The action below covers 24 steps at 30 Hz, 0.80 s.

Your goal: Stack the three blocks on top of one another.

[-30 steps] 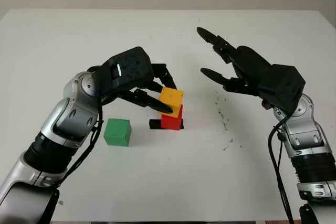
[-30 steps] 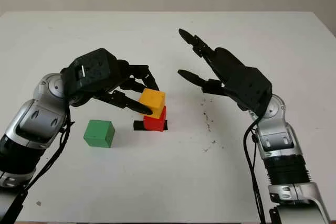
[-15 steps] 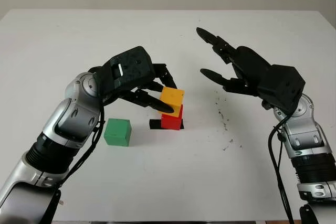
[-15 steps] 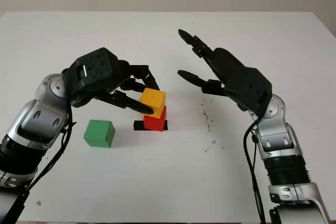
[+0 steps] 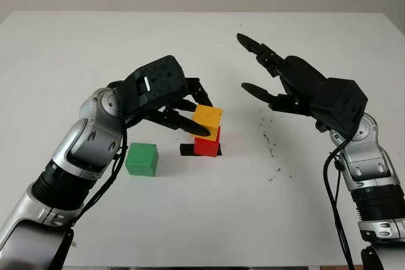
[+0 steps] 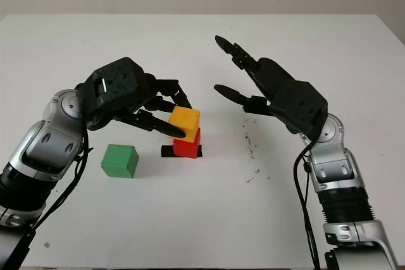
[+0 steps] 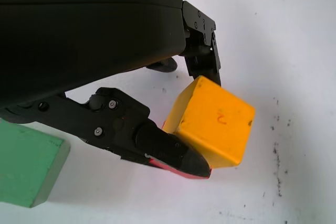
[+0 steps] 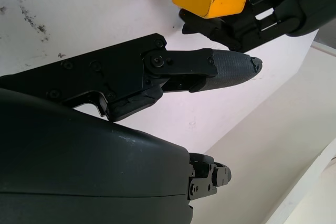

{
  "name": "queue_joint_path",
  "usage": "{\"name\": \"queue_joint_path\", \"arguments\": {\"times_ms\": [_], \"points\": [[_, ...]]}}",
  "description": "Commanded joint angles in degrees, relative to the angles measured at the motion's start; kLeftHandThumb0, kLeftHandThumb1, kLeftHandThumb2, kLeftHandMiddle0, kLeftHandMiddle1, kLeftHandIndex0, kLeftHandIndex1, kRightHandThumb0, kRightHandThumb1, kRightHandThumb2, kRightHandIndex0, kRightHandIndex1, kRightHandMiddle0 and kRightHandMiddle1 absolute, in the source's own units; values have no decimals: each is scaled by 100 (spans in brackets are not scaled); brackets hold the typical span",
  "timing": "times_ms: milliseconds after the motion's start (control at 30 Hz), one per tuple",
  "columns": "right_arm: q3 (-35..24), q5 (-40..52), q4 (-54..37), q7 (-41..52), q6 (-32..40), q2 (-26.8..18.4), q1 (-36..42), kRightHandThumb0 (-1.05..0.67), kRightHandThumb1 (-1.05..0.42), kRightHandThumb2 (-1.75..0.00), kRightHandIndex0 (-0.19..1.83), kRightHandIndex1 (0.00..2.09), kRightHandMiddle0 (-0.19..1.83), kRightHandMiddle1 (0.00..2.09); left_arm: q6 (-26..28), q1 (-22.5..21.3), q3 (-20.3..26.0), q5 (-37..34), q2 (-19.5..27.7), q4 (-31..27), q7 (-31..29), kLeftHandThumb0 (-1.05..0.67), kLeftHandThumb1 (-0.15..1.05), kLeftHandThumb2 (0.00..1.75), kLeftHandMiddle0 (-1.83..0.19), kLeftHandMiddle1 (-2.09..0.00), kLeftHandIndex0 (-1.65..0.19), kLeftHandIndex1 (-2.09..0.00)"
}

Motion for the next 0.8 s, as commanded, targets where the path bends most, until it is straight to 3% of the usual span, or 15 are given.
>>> {"name": "queue_joint_path", "arguments": {"times_ms": [0,67,200,500,633,767], "points": [[-28,23,-94,3,9,-3,13,-76,-105,-39,-15,5,3,6,9,-69,-78,55,128,-155,-77,-54,94,5,-4,-6,-14,-45],[-28,32,-90,12,9,-1,11,-76,-105,-39,-16,5,3,5,39,-91,-134,86,180,-178,-140,-56,93,5,0,-5,-15,-26],[-30,50,-32,42,-14,-9,0,-76,-105,-39,-16,5,2,5,96,-159,-252,112,329,-250,-396,-57,92,5,6,-3,-6,-13],[-26,42,-33,86,-34,-23,-7,-75,-105,-39,-16,5,1,5,-417,-185,-326,110,635,-287,-920,-63,92,5,16,-2,11,-3],[-15,5,-60,46,-25,-8,2,-76,-105,-39,-15,6,2,5,-701,-63,-60,-76,683,-292,-938,-66,90,5,19,-2,17,-2],[-19,16,-92,40,17,9,12,-76,-105,-39,-15,6,2,5,-937,61,574,-472,816,-402,-866,-69,91,5,19,0,19,0]]}}
